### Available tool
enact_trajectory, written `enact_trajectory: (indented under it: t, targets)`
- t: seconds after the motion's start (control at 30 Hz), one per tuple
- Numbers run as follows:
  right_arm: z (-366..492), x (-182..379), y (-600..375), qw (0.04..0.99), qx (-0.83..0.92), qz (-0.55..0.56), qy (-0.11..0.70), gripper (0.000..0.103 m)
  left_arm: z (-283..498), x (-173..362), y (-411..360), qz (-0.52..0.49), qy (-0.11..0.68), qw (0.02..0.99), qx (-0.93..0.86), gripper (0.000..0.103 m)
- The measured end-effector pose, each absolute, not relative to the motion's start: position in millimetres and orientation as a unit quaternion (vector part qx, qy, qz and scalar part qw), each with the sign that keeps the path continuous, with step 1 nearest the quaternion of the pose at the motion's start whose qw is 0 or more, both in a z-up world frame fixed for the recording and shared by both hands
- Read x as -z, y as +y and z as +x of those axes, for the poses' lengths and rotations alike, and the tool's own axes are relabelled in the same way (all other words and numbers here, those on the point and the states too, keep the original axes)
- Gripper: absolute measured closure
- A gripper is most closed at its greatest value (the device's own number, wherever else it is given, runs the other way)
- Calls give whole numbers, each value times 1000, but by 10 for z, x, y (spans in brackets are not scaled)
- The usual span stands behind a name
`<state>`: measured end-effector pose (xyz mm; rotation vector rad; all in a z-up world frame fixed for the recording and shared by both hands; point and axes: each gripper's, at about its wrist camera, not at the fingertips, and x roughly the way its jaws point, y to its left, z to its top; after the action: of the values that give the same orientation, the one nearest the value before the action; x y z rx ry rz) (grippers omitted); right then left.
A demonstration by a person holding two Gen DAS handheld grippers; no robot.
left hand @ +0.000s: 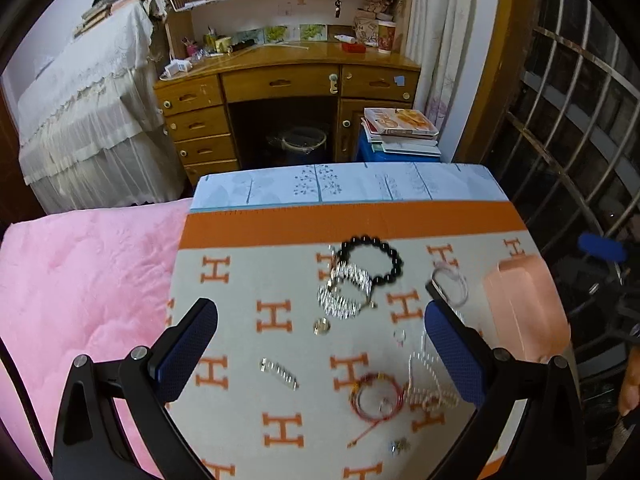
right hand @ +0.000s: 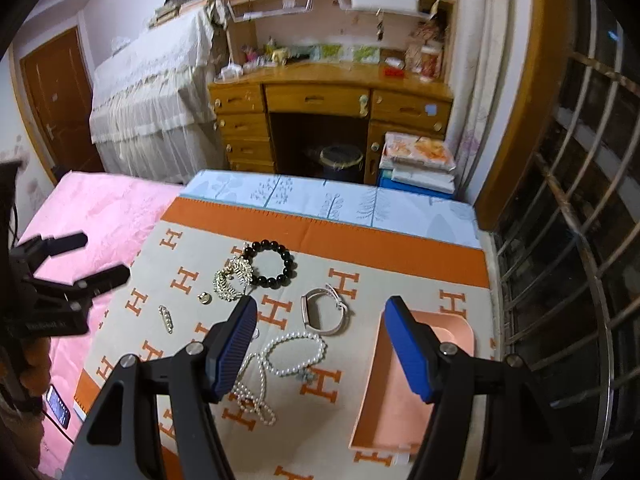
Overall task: Organize jewelry
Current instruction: 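Move the left tool to the gold hair comb while the right tool reaches the white watch, then close the left tool on the gold comb while the right tool grasps the white watch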
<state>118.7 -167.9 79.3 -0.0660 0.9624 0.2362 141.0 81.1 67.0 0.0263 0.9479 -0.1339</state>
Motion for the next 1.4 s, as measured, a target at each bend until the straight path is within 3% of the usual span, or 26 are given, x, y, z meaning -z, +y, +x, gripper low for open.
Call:
enact_trajectory:
  t: [0.2, 0.3, 0.57, 0.73, 0.87, 0.97, 1.13, 1.4]
  targets:
    - [1761, -151, -1653, 830, -112, -28, 546, 37, 1966, -272, 782, 21, 489, 866, 101, 2]
    - [1991, 197, -1655, 803, -113, -20, 585, 45, 2135, 69, 761, 26, 521, 846, 107, 11]
    - [2286, 683, -1619, 777, -99, -39, 620, 46, 2299, 601, 647, 65, 555, 819, 130, 12]
    - [2364, 847, -1530, 762, -108, -51, 636, 59, 2431, 815, 560, 78, 581, 800, 130, 36]
    - [2421, 991, -1491, 748, -104, -58, 653, 76, 2489, 938, 480, 86, 596, 787, 133, 37]
    - [2420, 998, -1493, 748, -105, -53, 654, 79, 2507, 983, 416, 89, 602, 781, 140, 39]
    - [2408, 983, -1548, 744, -111, -33, 658, 83, 2585, 1033, 362, 86, 613, 771, 153, 62]
    - [2360, 990, -1598, 739, -121, 1, 663, 86, 2671, 1008, 338, 87, 614, 768, 159, 64]
